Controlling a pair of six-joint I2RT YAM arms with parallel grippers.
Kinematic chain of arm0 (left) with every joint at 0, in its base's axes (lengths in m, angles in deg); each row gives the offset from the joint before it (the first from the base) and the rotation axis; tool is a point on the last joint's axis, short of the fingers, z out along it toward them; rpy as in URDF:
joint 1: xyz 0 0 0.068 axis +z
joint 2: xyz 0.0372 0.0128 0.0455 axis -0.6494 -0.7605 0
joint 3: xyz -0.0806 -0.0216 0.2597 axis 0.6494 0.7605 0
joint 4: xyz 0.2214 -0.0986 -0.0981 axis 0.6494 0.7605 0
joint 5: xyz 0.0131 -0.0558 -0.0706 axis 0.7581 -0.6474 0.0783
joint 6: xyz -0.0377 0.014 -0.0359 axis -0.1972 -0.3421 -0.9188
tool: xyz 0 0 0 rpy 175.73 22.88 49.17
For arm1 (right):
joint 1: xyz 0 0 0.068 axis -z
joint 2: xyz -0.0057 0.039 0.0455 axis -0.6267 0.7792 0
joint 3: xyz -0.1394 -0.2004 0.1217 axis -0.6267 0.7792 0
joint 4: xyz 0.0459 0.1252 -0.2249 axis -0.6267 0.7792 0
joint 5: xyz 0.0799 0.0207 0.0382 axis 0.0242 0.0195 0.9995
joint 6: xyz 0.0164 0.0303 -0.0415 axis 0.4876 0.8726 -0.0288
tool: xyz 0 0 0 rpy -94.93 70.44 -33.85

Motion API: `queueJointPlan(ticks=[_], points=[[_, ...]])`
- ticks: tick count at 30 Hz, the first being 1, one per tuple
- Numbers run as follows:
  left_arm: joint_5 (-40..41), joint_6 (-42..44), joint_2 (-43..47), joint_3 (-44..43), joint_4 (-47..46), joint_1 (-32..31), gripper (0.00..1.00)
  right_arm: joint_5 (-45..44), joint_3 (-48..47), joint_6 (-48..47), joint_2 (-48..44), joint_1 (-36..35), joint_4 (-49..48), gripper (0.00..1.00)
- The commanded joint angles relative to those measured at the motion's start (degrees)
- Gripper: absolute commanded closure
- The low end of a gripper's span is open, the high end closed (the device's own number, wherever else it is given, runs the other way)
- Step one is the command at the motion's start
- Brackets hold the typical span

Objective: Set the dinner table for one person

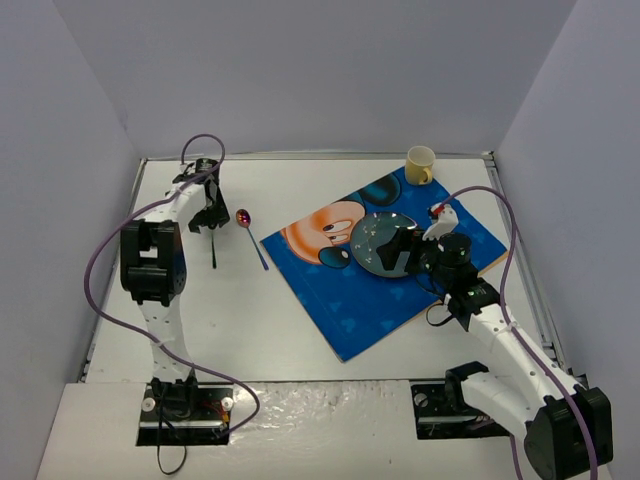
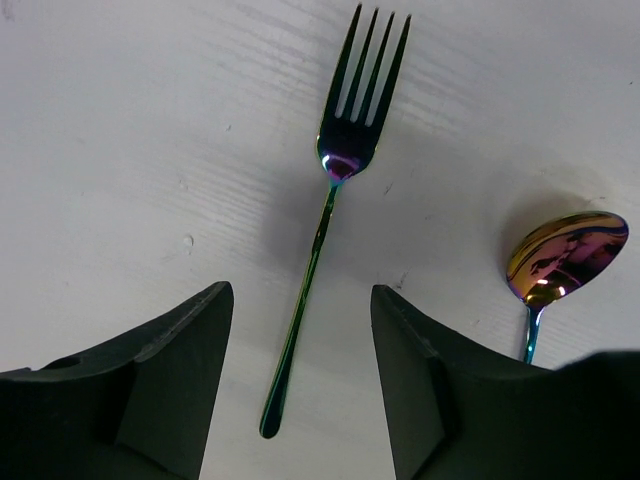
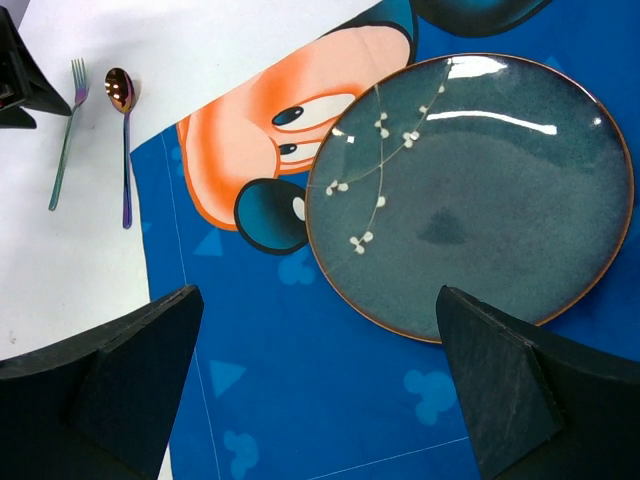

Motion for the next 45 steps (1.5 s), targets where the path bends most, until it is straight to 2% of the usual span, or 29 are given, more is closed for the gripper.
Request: queueJointPlan(ticks=[1, 6, 10, 12, 18, 22, 26, 30, 33, 40, 45], points=[[-1.63, 4.77, -1.70, -4.65, 1.13, 0.60, 0.49, 0.99, -0.54, -1.29, -1.51, -0.39, -3.82, 0.00], [-3.26, 7.38, -3.92, -5.76, 0.98, 1.23, 0.58, 1.16, -0.66, -1.81, -1.49, -0.38, -3.43, 0.00], [-5.72, 8.50, -4.25, -4.37, 0.01, 2.40, 0.70, 1.12, -0.62, -1.95, -1.80, -0.38, -3.38, 0.00], [-6.51, 9.30, -4.03, -3.50, -0.76, 2.48, 0.80, 1.05, -0.69, -1.95, -1.73, -0.38, -3.59, 0.00], [-8.01, 8.45, -0.89, 1.61, -2.18, 2.56, 1.00, 1.19, -1.34, -2.23, -1.14, -0.38, -4.24, 0.00], [-7.81, 3.72, 4.98, 4.52, -1.16, 2.51, 1.00, 1.21, -1.89, -2.39, -2.23, -0.38, -3.71, 0.00], [-8.44, -5.97, 13.56, 7.47, 1.85, 0.92, 1.00, 1.03, -2.89, -2.30, -4.82, -0.38, -1.81, 0.00], [-7.70, -14.92, 21.34, 11.51, 0.71, -4.96, 1.00, 1.03, -4.38, -2.64, -7.48, -0.47, 0.21, 0.00], [-4.58, -25.12, 25.07, 12.69, 0.60, -15.25, 1.00, 1.15, -5.43, -2.74, -9.73, -0.38, 1.31, 0.00], [0.82, -41.38, 22.95, 11.44, -0.60, -31.38, 1.00, 1.26, -6.64, -2.74, -13.03, -0.38, 4.07, 0.00], [3.18, -49.59, 18.10, 8.89, -1.01, -37.40, 1.00, 1.22, -6.86, -2.65, -15.35, -0.38, 5.82, 0.00]])
